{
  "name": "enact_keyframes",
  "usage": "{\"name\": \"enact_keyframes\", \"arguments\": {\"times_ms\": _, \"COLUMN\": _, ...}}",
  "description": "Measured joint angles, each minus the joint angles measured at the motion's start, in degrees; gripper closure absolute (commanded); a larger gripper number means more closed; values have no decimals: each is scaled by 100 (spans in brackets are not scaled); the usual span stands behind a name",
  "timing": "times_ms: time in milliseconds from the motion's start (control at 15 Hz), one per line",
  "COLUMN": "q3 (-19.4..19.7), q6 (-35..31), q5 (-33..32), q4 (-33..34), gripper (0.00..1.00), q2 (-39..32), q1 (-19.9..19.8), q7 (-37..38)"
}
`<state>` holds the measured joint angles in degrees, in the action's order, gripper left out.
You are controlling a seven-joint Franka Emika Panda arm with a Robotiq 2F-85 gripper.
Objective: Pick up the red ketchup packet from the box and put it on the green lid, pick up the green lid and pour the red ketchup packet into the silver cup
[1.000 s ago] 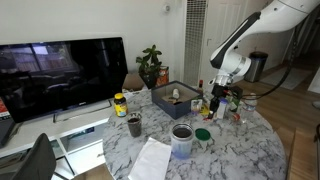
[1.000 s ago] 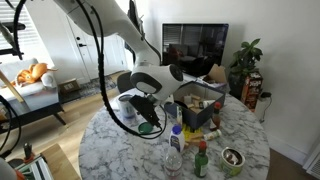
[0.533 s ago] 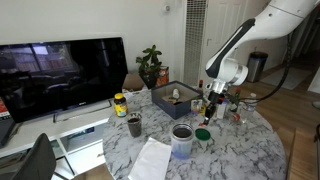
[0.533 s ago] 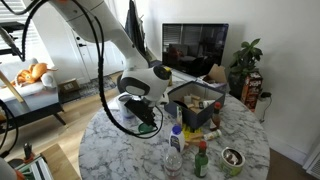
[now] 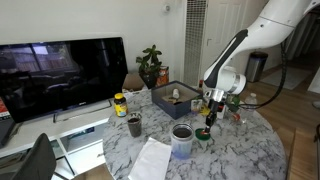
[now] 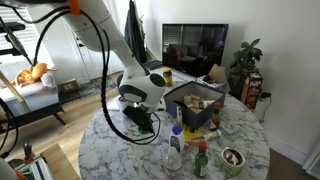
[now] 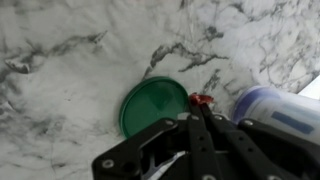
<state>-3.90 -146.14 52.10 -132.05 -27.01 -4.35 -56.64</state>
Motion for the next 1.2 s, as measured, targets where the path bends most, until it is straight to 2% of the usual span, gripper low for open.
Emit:
{"name": "enact_keyframes", "arguments": {"times_ms": 133, "q3": -12, "q6": -40, "q5": -2, "q4": 16, "gripper": 61, "q2": -69, "q1": 0, "q7": 35}}
{"name": "enact_keyframes", "arguments": {"times_ms": 667, "q3": -27, "q6": -224, "q5": -17, "q4": 65, "gripper": 1, "q2": -124, "q1": -5, "q7": 201}}
{"name": "enact_keyframes", "arguments": {"times_ms": 1067, "q3": -18, "q6": -717, "q5": -376, "q4": 135, "gripper": 2, "q2": -215, "q1": -7, "q7": 790}}
{"name": "enact_keyframes", "arguments": {"times_ms": 1200, "q3": -18, "q6": -860, "q5": -639, "q4": 206, "gripper": 15, "q2": -331, "q1": -6, "q7": 1050}}
